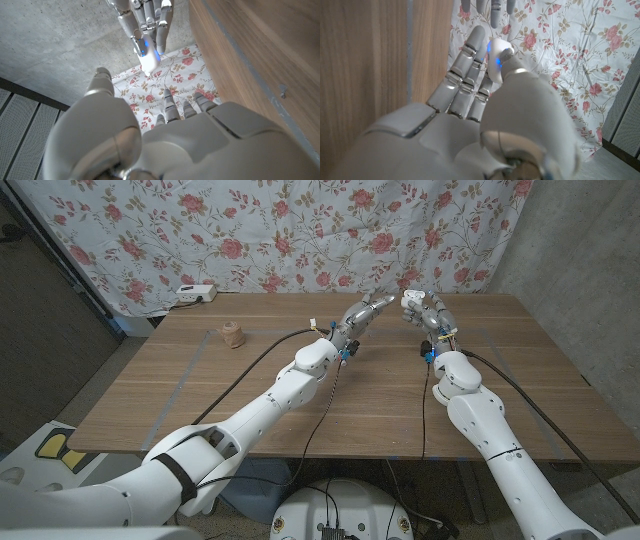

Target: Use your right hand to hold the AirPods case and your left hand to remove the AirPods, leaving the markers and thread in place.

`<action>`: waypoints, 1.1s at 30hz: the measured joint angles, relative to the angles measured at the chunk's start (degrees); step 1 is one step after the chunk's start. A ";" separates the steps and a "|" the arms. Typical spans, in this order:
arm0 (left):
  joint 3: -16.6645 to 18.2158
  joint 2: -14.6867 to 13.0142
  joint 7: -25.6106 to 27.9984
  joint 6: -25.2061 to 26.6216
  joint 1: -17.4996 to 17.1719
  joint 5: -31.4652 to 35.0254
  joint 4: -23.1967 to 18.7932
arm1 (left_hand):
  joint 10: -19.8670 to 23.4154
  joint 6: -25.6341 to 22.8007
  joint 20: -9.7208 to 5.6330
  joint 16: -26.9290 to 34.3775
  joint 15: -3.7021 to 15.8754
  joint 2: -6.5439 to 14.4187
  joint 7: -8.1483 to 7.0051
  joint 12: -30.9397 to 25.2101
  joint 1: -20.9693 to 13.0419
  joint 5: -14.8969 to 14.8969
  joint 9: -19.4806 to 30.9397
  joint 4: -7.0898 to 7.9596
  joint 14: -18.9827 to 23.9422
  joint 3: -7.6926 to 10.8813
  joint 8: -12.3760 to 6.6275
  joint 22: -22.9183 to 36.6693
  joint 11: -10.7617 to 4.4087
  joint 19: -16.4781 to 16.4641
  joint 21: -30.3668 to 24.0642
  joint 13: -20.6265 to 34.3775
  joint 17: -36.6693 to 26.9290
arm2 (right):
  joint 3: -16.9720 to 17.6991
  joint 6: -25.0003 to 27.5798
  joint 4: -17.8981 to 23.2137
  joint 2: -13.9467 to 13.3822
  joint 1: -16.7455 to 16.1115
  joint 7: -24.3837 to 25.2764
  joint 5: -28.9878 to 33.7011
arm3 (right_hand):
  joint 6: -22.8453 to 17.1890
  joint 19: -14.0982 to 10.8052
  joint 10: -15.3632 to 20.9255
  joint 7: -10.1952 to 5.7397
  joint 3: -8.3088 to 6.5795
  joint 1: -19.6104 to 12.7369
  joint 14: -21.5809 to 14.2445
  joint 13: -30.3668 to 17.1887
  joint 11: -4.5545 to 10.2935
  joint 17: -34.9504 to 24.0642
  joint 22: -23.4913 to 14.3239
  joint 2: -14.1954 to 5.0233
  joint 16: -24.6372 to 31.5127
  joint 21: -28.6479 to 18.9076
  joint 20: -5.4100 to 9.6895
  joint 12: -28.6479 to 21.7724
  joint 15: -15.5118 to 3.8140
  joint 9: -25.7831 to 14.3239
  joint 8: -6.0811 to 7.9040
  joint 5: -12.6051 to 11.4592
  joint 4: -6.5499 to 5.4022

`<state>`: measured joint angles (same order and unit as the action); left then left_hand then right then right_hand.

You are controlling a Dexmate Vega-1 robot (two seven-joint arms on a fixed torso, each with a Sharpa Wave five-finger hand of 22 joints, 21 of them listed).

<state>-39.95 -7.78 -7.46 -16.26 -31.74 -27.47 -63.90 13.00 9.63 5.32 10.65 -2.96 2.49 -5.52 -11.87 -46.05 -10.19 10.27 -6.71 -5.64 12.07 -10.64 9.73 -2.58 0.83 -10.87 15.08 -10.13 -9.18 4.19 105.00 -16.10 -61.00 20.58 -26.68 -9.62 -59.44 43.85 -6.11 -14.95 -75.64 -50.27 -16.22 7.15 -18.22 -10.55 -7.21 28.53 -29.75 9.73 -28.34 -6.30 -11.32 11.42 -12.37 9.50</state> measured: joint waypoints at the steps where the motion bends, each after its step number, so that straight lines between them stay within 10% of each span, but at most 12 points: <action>1: 0.01 -0.05 0.00 0.03 -0.06 -0.01 -0.13 | 0.00 0.00 0.00 0.00 0.00 0.00 0.00 0.00 0.00 0.00 0.00 0.00 0.00 0.00 0.00 0.00 0.00 0.00 0.00 -0.15 0.00 | 0.02 -0.06 0.00 -0.02 -0.03 -0.13 -0.09 | -0.13 0.00 0.11 0.12 0.17 -0.24 -0.61 0.00 -0.11 -0.30 0.00 0.24 0.27 -0.16 0.00 0.00 -0.18 -0.03 0.00 -0.19 0.17; 33: -0.10 -0.23 -0.08 0.60 -0.20 0.03 0.28 | -0.01 0.00 0.00 0.00 0.10 0.17 0.00 0.01 0.17 0.00 0.00 -0.25 0.33 0.26 0.00 0.00 0.01 0.00 0.00 -0.70 -0.01 | 1.33 2.17 1.18 -2.56 -1.21 -4.58 -3.33 | -0.21 0.01 0.62 1.63 0.33 -1.98 -2.57 0.00 -0.58 -2.67 -0.53 1.22 0.76 -1.61 -0.01 -0.02 -0.95 -0.01 0.24 -0.64 0.31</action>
<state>-40.05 -8.01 -7.54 -15.66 -31.95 -27.44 -63.62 12.99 9.63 5.32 10.65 -2.86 2.66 -5.52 -11.86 -45.88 -10.19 10.27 -6.96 -5.31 12.33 -10.63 9.73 -2.56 0.83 -10.87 14.38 -10.14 -7.86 6.36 106.17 -18.66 -62.21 16.00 -30.02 -9.83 -59.43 44.47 -4.49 -14.62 -77.62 -52.84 -16.22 6.58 -20.89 -11.08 -5.99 29.29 -31.36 9.72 -28.36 -7.25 -11.33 11.66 -13.01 9.81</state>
